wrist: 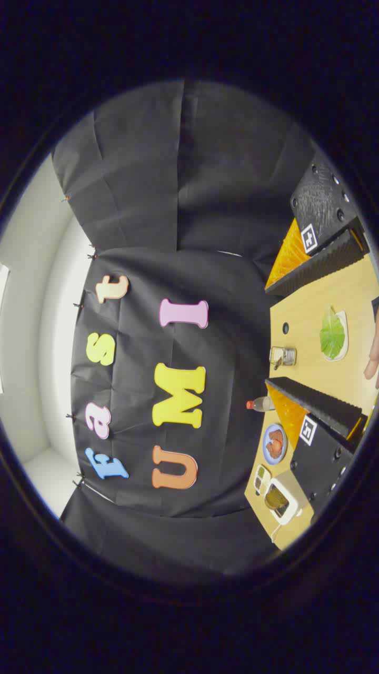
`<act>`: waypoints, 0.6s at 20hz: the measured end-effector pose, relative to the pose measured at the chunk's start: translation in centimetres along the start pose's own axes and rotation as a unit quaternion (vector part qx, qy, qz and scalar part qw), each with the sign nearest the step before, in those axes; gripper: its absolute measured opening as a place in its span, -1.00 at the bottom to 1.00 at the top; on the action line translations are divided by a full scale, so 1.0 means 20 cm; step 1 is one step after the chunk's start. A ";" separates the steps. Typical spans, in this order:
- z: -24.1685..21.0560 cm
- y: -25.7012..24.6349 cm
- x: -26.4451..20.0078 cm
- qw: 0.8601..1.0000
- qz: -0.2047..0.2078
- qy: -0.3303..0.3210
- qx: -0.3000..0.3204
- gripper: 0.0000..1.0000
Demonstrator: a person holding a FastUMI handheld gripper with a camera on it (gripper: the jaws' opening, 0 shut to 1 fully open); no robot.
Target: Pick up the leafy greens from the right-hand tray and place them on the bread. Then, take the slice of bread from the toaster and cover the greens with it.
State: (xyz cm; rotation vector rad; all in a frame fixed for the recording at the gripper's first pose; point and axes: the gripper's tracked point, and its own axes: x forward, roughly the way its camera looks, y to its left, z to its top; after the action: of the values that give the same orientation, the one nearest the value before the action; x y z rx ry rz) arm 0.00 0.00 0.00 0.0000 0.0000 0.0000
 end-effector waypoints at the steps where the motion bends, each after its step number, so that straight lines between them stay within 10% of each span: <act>1: 0.00 -0.01 0.01 1.000 -0.002 -0.005 0.004 0.91; 12: -0.17 -0.15 0.25 1.000 0.006 0.018 -0.015 0.91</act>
State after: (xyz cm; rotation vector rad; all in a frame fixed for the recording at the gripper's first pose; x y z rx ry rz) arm 5.02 -2.99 -3.32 -0.0300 0.0362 0.0122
